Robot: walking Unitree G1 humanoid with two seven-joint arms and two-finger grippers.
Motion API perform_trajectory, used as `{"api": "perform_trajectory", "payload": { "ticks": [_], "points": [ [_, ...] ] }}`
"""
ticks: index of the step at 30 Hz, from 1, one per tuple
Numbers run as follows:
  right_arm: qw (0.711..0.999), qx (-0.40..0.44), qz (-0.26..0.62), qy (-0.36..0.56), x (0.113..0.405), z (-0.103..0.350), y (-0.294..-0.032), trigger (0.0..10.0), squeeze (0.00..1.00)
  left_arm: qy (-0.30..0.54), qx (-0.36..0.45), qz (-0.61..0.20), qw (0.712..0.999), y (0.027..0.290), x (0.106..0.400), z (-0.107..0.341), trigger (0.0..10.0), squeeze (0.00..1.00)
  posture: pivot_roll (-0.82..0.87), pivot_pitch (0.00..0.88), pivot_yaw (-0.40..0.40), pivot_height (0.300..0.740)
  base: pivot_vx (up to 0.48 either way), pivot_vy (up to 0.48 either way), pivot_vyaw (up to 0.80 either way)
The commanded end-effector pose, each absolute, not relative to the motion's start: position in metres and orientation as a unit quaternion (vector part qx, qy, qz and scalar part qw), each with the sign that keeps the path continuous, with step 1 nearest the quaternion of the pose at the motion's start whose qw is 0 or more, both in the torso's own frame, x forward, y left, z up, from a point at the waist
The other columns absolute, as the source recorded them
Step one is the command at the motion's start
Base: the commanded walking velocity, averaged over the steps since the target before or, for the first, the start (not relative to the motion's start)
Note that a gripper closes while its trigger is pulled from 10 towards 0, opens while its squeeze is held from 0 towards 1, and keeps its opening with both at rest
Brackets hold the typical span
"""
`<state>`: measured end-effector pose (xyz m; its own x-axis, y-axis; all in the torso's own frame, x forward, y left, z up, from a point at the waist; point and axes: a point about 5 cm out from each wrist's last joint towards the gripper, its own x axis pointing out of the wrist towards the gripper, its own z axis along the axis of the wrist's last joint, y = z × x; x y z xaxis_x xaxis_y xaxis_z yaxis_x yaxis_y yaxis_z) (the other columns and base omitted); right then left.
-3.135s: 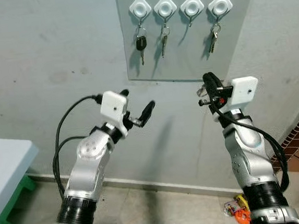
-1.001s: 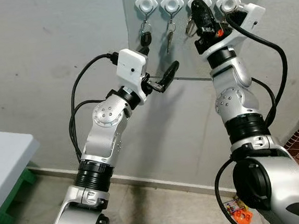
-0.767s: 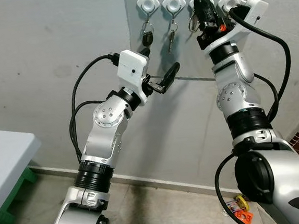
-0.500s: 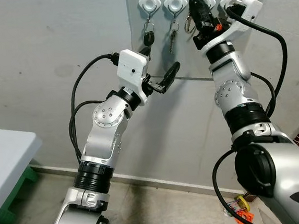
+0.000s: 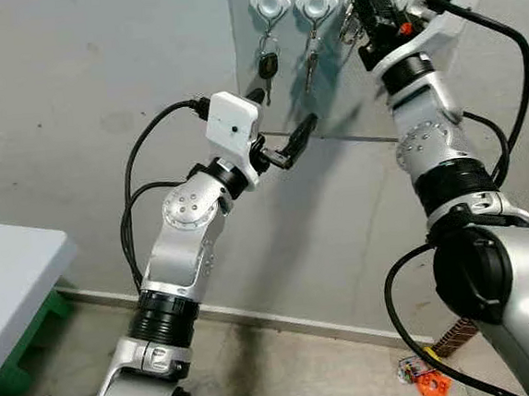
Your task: Hang keys on a hook
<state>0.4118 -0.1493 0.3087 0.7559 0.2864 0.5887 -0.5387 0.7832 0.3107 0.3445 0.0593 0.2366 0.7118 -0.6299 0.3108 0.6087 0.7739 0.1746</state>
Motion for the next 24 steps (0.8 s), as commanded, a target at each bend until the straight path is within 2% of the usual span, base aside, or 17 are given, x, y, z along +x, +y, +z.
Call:
{"api": "perform_trajectory", "payload": {
  "ticks": [1,12,21,22,24],
  "points": [
    [0.904,0.236,0.224,-0.278,0.411,0.316,-0.155,10.0,0.0,-0.183,0.033,-0.337,0.923,0.059,0.343,0.24,10.0,0.0,-0.01,0.0,0.003,0.74,0.0,0.0,0.0],
    [0.916,0.22,0.2,-0.27,0.408,0.296,-0.175,10.0,0.0,-0.181,0.033,-0.343,0.921,0.058,0.344,0.242,10.0,0.0,-0.04,0.004,0.023,0.74,0.0,0.0,0.0],
    [0.921,0.204,0.203,-0.262,0.407,0.289,-0.177,10.0,0.0,-0.181,0.033,-0.344,0.921,0.058,0.344,0.243,10.0,0.0,-0.04,0.006,0.024,0.74,0.0,0.0,0.0],
    [0.922,0.201,0.205,-0.262,0.407,0.288,-0.176,10.0,1.0,-0.181,0.032,-0.343,0.921,0.058,0.344,0.243,10.0,0.0,-0.04,0.005,0.023,0.74,0.0,0.0,0.0],
    [0.922,0.198,0.207,-0.261,0.407,0.287,-0.176,10.0,1.0,-0.181,0.032,-0.343,0.921,0.059,0.344,0.243,10.0,0.0,-0.04,0.005,0.023,0.74,0.0,0.0,0.0]
  ]
}}
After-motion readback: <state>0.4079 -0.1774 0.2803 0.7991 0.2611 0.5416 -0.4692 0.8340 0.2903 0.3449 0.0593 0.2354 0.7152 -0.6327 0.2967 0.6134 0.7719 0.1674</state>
